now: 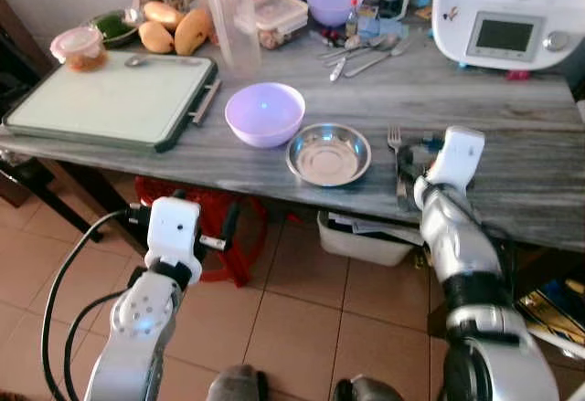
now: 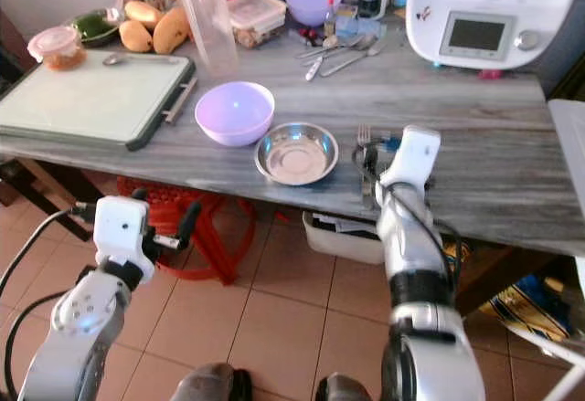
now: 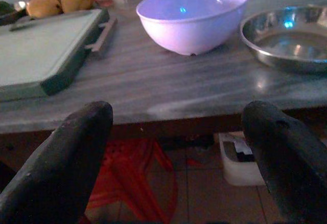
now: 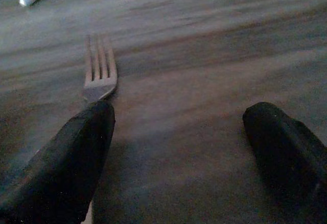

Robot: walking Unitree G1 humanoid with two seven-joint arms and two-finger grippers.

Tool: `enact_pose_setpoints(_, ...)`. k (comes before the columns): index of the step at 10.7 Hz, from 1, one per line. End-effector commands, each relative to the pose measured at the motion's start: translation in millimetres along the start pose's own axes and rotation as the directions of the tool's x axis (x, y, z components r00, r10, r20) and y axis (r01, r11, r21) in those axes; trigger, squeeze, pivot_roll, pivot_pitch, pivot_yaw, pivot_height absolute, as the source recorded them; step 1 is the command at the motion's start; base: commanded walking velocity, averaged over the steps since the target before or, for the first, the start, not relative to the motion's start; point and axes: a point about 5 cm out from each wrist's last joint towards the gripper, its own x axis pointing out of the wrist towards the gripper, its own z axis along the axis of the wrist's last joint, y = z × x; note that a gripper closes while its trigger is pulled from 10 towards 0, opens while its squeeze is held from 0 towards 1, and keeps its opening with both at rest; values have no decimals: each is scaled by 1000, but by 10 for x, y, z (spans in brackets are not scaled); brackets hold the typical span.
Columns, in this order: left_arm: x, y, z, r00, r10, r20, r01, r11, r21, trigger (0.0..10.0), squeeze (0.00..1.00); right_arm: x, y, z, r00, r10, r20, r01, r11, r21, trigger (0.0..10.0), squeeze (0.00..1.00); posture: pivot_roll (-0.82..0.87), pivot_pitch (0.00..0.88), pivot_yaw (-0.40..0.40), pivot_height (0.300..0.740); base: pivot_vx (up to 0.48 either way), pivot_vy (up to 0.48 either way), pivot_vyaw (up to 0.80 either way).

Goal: Setting the table

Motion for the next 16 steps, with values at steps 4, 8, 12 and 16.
enact_pose_setpoints(4, -68, 9, -15, 1000, -1, -15, 1, 1000, 5, 10000, 0, -24, 24, -6, 1000, -17, -20, 17, 1000, -15, 10000, 973, 102, 51, 65, 740, 0, 0, 0)
enact_pose_setpoints(8, -123, 18, -29, 999, -6, -35, 6, 1000, 9, 10000, 0, 23, 23, -15, 995, -15, -97, 13, 1000, -22, 10000, 780, 110, 79, 72, 740, 0, 0, 0)
enact_pose_setpoints(12, -140, 24, -32, 999, -6, -47, 7, 1000, 9, 10000, 0, 49, 101, -19, 990, 40, -135, -50, 996, -75, 10000, 0, 112, 87, 72, 740, 0, 0, 0)
enact_pose_setpoints(16, -121, 24, -29, 999, -8, -49, 8, 1000, 8, 10000, 0, 56, 150, -11, 988, 74, -135, -84, 994, -65, 10000, 0, 112, 82, 73, 740, 0, 0, 0)
